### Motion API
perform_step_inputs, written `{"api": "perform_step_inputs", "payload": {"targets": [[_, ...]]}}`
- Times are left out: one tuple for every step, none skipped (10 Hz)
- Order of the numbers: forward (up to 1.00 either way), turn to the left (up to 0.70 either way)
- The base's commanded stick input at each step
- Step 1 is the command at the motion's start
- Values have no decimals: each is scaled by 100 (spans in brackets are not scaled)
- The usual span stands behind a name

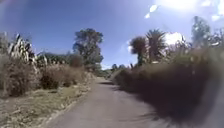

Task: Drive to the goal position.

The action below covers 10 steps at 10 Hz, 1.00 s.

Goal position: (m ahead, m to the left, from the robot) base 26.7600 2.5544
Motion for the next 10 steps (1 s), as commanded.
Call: {"api": "perform_step_inputs", "payload": {"targets": [[100,17],[100,3],[100,0],[100,0],[100,0],[100,0],[100,0],[100,0],[100,0],[100,0]]}}
